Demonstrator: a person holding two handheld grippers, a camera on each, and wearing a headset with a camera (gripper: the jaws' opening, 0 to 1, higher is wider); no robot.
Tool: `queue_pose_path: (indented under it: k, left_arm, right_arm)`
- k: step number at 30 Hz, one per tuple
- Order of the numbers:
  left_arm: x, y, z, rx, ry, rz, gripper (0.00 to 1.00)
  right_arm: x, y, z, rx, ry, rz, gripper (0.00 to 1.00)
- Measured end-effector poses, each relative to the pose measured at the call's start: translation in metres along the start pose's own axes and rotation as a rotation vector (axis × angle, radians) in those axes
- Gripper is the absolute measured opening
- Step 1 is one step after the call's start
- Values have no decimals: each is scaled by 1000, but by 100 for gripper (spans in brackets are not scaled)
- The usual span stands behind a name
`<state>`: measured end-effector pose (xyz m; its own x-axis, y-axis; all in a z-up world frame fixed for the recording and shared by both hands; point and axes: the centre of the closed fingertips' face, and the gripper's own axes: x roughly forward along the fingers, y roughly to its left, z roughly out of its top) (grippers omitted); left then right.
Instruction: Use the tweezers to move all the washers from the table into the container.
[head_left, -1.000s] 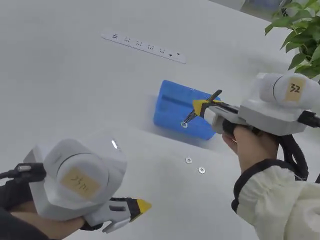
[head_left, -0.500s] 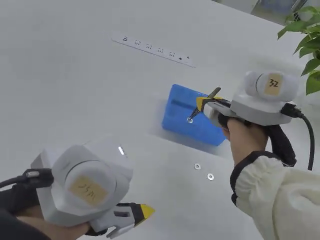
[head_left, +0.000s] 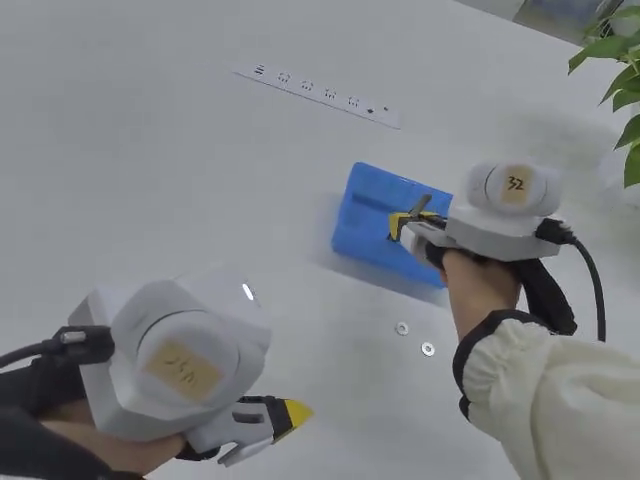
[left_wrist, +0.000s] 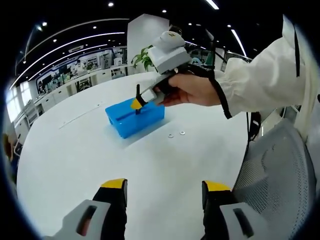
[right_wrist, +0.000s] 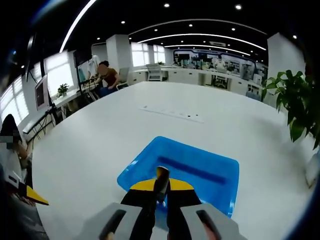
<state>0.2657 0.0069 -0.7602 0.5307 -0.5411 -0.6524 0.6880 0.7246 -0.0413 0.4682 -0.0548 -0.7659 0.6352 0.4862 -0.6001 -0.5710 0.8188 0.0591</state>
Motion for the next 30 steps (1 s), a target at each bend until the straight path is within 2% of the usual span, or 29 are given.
queue_pose_path:
  k: [7, 10, 19, 26, 30]
  left_arm:
    - [0, -2, 1, 7, 1, -4, 61]
    - [-1, -3, 2, 9, -2, -3, 61]
    - [-1, -5, 3, 16, -4, -8, 61]
    - [1, -7, 2, 24, -2, -12, 61]
    - [2, -8, 2, 21, -2, -18, 61]
  right_arm:
    - [-3, -3, 1, -6, -6, -13, 4]
    - [-11, -4, 10, 26, -41, -5, 4]
    - [-58, -2, 39, 81, -155, -7, 4]
    - [-94, 8, 30, 110, -183, -8, 4]
    - [-98, 11, 18, 124, -159, -6, 4]
